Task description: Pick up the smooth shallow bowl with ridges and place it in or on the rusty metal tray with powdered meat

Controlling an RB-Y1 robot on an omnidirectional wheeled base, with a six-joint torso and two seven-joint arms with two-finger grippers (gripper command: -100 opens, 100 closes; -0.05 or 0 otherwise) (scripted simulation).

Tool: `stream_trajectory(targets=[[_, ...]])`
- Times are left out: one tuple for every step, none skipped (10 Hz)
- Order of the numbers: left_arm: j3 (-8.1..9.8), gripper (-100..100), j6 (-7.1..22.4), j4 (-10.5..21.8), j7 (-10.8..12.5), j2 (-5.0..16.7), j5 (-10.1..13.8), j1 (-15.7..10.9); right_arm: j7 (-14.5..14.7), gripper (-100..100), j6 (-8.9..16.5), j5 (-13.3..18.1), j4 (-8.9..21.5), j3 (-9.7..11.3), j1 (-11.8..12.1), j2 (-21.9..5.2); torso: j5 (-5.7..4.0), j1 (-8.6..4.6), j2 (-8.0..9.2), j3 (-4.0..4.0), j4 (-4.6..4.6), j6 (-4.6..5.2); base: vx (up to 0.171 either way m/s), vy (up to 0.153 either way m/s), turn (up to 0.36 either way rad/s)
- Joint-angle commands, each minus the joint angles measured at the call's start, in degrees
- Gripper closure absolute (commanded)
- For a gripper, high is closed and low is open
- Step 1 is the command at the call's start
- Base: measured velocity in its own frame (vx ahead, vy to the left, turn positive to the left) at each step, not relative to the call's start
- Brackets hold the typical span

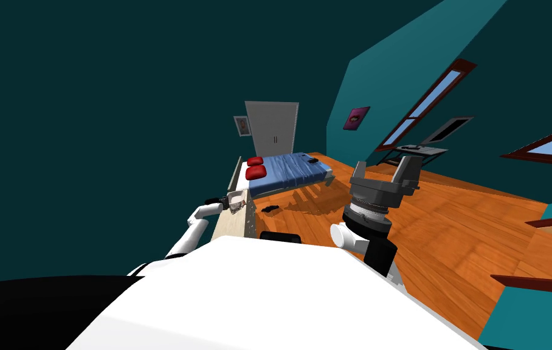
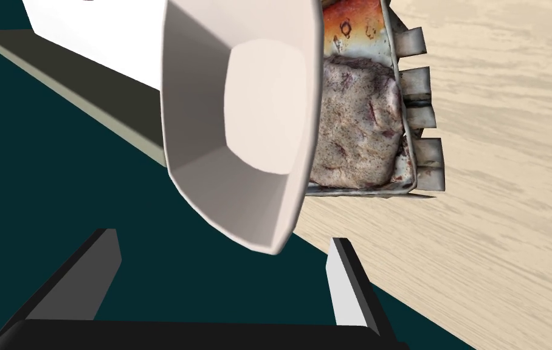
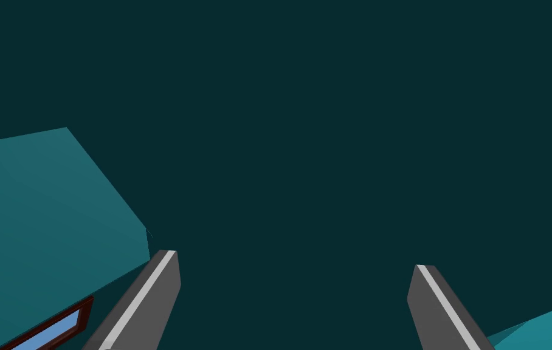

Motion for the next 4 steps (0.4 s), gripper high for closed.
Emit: stream_trajectory(targets=[[0.0,0,0.0,0.0,0.0,0.0,0.0,0.0,0.0,0,0.0,0.0,0.0,0.0,0.0,0.0,0.0,0.0,0.0,0.0,0.0,0.0,0.0,0.0,0.0],[0.0,0,0.0,0.0,0.0,0.0,0.0,0.0,0.0,0,0.0,0.0,0.0,0.0,0.0,0.0,0.0,0.0,0.0,0.0,0.0,0.0,0.0,0.0,0.0],[0.0,0,0.0,0.0,0.0,0.0,0.0,0.0,0.0,0,0.0,0.0,0.0,0.0,0.0,0.0,0.0,0.0,0.0,0.0,0.0,0.0,0.0,0.0,0.0],[0.0,0,0.0,0.0,0.0,0.0,0.0,0.0,0.0,0,0.0,0.0,0.0,0.0,0.0,0.0,0.0,0.0,0.0,0.0,0.0,0.0,0.0,0.0,0.0]])
